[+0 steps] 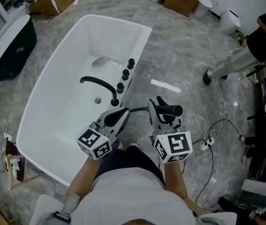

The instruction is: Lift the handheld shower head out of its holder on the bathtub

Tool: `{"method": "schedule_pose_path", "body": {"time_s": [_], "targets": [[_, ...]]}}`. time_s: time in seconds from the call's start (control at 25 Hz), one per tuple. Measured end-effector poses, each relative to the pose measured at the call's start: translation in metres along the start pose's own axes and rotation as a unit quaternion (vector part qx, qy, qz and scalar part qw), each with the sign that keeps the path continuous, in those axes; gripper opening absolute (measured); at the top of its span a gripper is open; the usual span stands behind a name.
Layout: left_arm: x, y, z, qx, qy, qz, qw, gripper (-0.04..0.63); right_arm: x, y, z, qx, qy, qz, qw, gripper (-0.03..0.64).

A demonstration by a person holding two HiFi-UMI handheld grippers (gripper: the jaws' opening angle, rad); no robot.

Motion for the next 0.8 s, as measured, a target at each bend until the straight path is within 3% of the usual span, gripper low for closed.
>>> {"method": "schedule_pose_path", "body": {"time_s": [0.24, 0.4, 0.8], "targets": [[-0.023, -0.036, -0.013, 0.018, 0.015, -0.062, 0.9978, 0.013, -0.029, 0.037, 0.0, 0.002, -0.009, -0.072, 0.997, 0.112], [-0.036, -0.053, -0.018, 0.027, 0.018, -0.09, 0.9955, 0.012, -0.037, 0.052, -0.005, 0.016, -0.012, -0.089, 0.996, 0.112], [-0.044, -0.053, -0.025, 0.037, 0.022, -0.086, 0.9953, 0.013, -0.033, 0.054, -0.007, 0.015, 0.007, -0.081, 0.997, 0.112]]}}
Point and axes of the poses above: the fingertips, and each gripper's own axes: y backward along the fingers, x to its left, z out of its top, the point moved 10 cm from there along y, backward along the fingers, and after that the axes turned 9 degrees about -x, right-handed, at the moved point
